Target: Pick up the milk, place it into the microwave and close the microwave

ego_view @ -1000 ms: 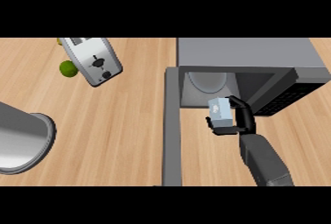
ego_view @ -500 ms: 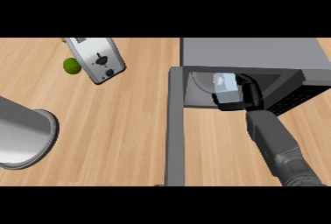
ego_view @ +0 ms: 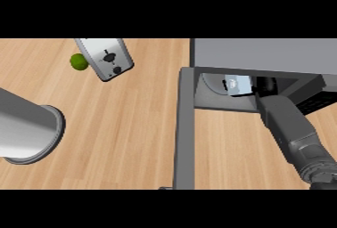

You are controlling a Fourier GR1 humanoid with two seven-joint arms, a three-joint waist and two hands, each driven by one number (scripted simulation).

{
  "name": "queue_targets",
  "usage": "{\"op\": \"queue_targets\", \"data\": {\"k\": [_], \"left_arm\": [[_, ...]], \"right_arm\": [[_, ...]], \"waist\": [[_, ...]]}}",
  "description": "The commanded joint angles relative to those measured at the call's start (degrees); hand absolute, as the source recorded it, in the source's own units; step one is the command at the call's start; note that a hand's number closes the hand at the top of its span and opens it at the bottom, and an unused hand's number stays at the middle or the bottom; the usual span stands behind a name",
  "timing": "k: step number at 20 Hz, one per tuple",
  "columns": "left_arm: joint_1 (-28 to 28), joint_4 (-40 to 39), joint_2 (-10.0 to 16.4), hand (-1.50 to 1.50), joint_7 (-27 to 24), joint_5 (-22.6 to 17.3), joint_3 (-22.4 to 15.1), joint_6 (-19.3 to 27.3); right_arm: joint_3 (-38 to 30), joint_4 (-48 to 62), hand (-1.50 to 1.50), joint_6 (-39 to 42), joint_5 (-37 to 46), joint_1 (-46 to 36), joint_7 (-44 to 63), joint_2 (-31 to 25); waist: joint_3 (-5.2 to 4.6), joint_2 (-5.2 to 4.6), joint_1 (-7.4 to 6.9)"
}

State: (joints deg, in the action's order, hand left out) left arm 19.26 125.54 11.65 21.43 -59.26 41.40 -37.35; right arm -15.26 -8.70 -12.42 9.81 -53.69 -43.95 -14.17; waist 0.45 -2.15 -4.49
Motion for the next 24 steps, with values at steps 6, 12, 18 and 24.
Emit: {"op": "queue_targets", "data": {"k": [6,12,18,24], "left_arm": [[-3.04,-1.87,1.33,-1.5,0.23,-0.18,-1.64,-0.21],[-4.65,-3.15,2.81,-1.5,-0.29,0.6,-0.6,-0.7],[-5.96,-3.58,3.41,-1.5,0.2,1.44,-1.75,-0.83],[-7.14,-4.77,3.72,-1.5,0.43,1.58,-2.43,-0.36]], "right_arm": [[0.24,2.39,1.5,-8.68,1.69,-1.88,2.02,-3.64],[-0.07,2.87,1.5,-8.66,1.66,-4.55,4.72,-8.41],[-0.84,3.59,1.5,-10.89,0.8,-5.18,5.39,-7.58],[-1.38,3.94,1.5,-11.0,-0.07,-5.23,4.46,-8.79]], "waist": [[-0.11,-1.37,-2.34],[-0.08,-2.01,-3.45],[-0.01,-2.42,-4.4],[0.05,-2.89,-4.75]]}}
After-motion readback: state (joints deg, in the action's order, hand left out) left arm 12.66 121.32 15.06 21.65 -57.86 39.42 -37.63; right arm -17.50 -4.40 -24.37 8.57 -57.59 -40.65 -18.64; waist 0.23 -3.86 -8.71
